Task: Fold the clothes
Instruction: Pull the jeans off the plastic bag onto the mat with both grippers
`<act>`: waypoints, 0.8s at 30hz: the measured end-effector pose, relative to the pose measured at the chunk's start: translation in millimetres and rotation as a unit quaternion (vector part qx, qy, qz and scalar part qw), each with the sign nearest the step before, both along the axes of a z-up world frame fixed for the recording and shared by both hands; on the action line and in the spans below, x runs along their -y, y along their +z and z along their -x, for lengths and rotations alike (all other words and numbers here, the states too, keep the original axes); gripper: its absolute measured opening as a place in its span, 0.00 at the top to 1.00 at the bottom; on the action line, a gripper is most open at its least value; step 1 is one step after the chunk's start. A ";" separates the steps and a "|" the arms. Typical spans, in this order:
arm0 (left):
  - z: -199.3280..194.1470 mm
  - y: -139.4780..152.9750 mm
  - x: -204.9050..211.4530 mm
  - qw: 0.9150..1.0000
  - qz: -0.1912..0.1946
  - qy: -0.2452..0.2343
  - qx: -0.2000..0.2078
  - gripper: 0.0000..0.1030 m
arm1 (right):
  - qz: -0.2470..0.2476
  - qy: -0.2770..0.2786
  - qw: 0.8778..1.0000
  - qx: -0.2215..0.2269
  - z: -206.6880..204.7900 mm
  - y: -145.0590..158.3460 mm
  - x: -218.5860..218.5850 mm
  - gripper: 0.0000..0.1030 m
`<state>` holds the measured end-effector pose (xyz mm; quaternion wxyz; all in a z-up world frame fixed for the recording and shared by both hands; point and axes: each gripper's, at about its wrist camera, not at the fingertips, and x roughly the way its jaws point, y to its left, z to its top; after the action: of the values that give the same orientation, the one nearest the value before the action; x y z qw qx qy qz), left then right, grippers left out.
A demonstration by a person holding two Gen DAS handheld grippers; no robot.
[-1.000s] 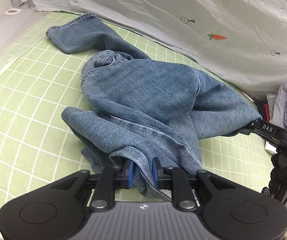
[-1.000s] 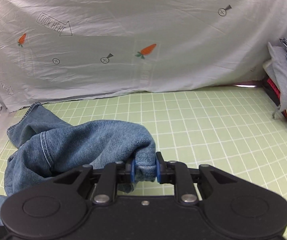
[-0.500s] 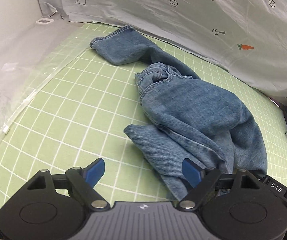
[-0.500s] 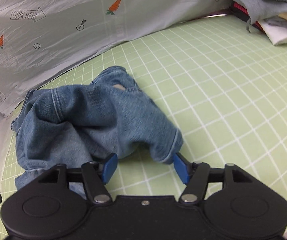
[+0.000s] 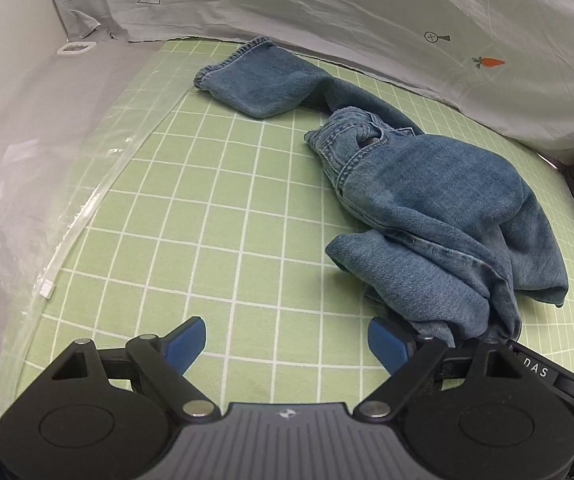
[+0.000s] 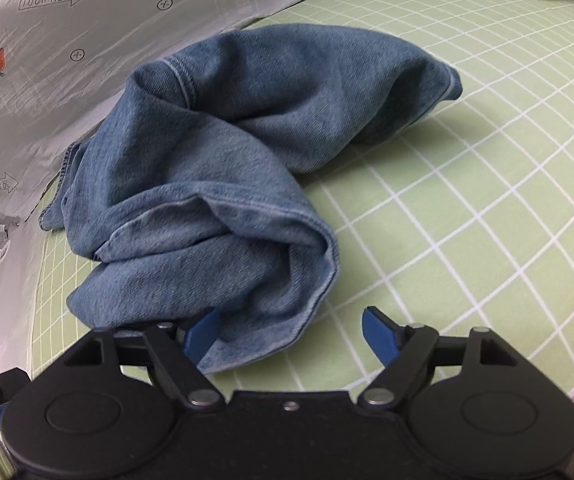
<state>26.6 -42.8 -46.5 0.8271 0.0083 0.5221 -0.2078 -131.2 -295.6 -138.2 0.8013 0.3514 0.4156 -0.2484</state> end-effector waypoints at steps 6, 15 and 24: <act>-0.8 0.0 -15.0 1.000 -0.004 0.024 -0.002 0.14 | -0.016 0.017 1.000 0.005 -12.0 -7.6 -11.7 0.23; -2.5 4.5 -0.1 0.999 0.001 0.053 -0.004 0.14 | 0.003 0.049 0.999 0.006 -10.9 -9.2 -1.0 0.88; -7.7 6.6 66.5 0.997 0.039 0.068 -0.017 0.14 | 0.120 0.054 0.991 0.034 5.6 34.2 55.2 0.96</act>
<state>34.4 -109.4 -39.9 0.8297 -0.0629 0.5274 -0.1719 -136.8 -350.9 -104.0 0.8638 0.2381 0.3735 -0.2402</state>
